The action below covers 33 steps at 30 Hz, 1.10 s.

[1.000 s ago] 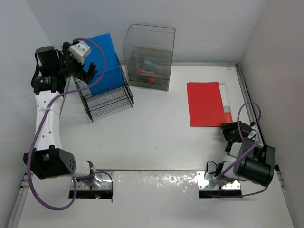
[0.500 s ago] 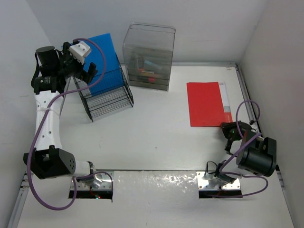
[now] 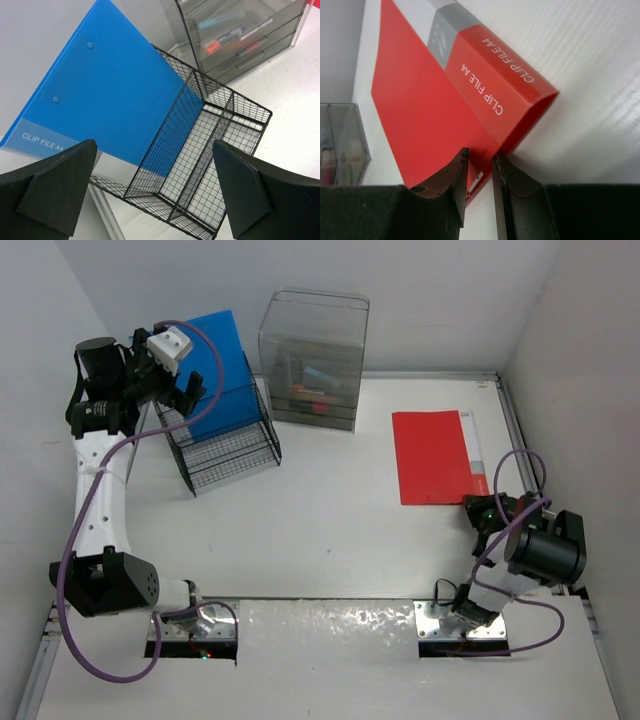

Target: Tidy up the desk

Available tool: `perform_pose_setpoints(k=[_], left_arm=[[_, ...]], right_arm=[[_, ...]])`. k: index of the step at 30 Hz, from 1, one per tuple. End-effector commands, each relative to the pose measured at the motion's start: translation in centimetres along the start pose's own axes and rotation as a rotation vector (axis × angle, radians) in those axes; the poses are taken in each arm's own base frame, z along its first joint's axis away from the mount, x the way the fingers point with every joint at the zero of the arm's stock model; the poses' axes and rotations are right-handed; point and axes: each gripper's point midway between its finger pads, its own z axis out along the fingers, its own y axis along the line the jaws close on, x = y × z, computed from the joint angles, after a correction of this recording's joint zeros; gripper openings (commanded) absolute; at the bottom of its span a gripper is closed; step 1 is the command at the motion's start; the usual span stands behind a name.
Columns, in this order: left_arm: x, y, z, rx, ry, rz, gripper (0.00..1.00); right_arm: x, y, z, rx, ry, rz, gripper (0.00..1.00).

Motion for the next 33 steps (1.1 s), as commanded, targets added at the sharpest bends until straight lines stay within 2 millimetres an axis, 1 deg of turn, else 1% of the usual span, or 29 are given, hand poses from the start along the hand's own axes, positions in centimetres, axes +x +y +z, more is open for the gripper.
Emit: perform_pose_setpoints(k=[1, 4, 5, 6, 7, 8, 10, 12, 13, 14, 15, 16, 17, 18, 19, 20, 21, 22, 23, 24, 25, 26, 27, 28, 29, 30, 31, 32, 33], left_arm=[[-3.1, -0.5, -1.1, -0.001, -0.072, 0.058, 1.0], [-2.9, -2.2, -0.9, 0.074, -0.082, 0.08, 0.99], [-3.3, -3.1, -0.9, 0.104, -0.102, 0.106, 0.99], [-3.1, -3.8, -0.7, 0.126, -0.099, 0.111, 1.0], [-3.4, -5.0, -0.6, 0.158, -0.104, 0.144, 1.0], [-3.2, -5.7, -0.5, 0.174, -0.097, 0.162, 1.0], [-2.7, -7.2, -0.1, 0.21, -0.079, 0.199, 1.0], [-2.7, -9.2, 0.5, 0.242, -0.063, 0.232, 1.0], [-2.7, -9.7, 0.8, 0.248, -0.054, 0.245, 1.0], [-2.6, -10.6, 1.3, 0.256, -0.04, 0.261, 1.0], [-2.7, -11.0, 1.5, 0.258, -0.033, 0.266, 1.0], [-3.0, -12.1, 1.9, 0.283, -0.036, 0.278, 0.99], [-2.9, -12.4, 2.2, 0.28, -0.022, 0.283, 0.99], [-3.1, -12.7, 2.4, 0.281, -0.021, 0.291, 0.99], [-3.5, -14.0, 2.9, 0.309, -0.023, 0.304, 1.0], [-3.5, -14.2, 3.2, 0.299, -0.008, 0.316, 0.99], [-3.6, -15.3, 3.8, 0.316, 0.006, 0.336, 0.99], [-3.8, -16.2, 4.0, 0.343, 0.005, 0.345, 0.99], [-4.0, -16.5, 4.1, 0.345, 0.018, 0.358, 1.0], [-4.1, -17.2, 4.4, 0.36, 0.021, 0.365, 0.99], [-4.3, -18.6, 5.0, 0.395, 0.022, 0.377, 1.0], [-5.1, -19.0, 5.1, 0.398, 0.013, 0.388, 0.99], [-5.2, -19.5, 5.2, 0.413, 0.015, 0.393, 0.99], [-5.5, -20.8, 5.6, 0.443, 0.009, 0.405, 0.99], [-6.5, -21.1, 5.6, 0.447, -0.01, 0.412, 1.0], [-6.8, -21.4, 5.7, 0.459, -0.017, 0.416, 1.0], [-7.2, -22.4, 6.0, 0.49, -0.034, 0.421, 1.0], [-8.3, -22.5, 5.8, 0.496, -0.061, 0.425, 1.0], [-8.7, -23.0, 6.1, 0.516, -0.075, 0.428, 1.0]], right_arm=[[-2.0, 3.0, 0.6, -0.133, -0.07, 0.04, 0.25], [-1.9, 3.2, 0.8, -0.161, -0.082, 0.066, 0.24], [-1.9, 3.4, 1.0, -0.182, -0.087, 0.069, 0.17], [-1.9, 3.5, 1.0, -0.191, -0.089, 0.077, 0.13], [-2.1, 3.7, 1.1, -0.212, -0.103, 0.077, 0.07], [-2.2, 3.9, 1.1, -0.224, -0.107, 0.082, 0.0], [-2.3, 4.1, 1.0, -0.233, -0.108, 0.092, 0.0], [-2.7, 4.9, 1.0, -0.25, -0.112, 0.039, 0.0], [-2.3, 4.2, 1.3, -0.209, -0.082, 0.017, 0.0], [-3.3, 5.2, 0.9, -0.232, -0.112, -0.072, 0.0], [-3.7, 5.5, 0.8, -0.231, -0.119, -0.122, 0.0], [-3.5, 5.0, 1.2, -0.181, -0.076, -0.17, 0.0], [-3.9, 4.9, 1.2, -0.162, -0.077, -0.293, 0.0], [-5.8, 6.4, 0.6, -0.169, -0.131, -0.36, 0.0], [-5.9, 6.3, 0.6, -0.122, -0.095, -0.408, 0.0], [-6.7, 6.8, 0.3, -0.117, -0.114, -0.5, 0.0], [-7.9, 8.7, -0.4, -0.145, -0.138, -0.545, 0.0], [-8.5, 9.7, -0.6, -0.163, -0.143, -0.589, 0.0], [-9.0, 10.7, -1.0, -0.183, -0.145, -0.672, 0.0], [-9.2, 11.4, -1.2, -0.195, -0.124, -0.711, 0.0], [-9.2, 12.4, -1.4, -0.204, -0.077, -0.748, 0.0], [-9.4, 12.7, -1.6, -0.202, -0.069, -0.822, 0.0], [-9.5, 13.1, -1.8, -0.198, -0.066, -0.855, 0.0], [-9.5, 14.0, -2.3, -0.208, -0.057, -0.892, 0.0], [-9.4, 14.7, -2.5, -0.23, -0.057, -0.946, 0.0], [-9.4, 16.0, -2.9, -0.256, -0.04, -0.977, 0.0], [-9.3, 16.7, -3.2, -0.271, -0.023, -1.006, 0.0], [-9.4, 17.2, -3.4, -0.276, -0.009, -1.057, 0.0], [-9.4, 18.5, -4.1, -0.28, 0.035, -1.086, 0.0]])
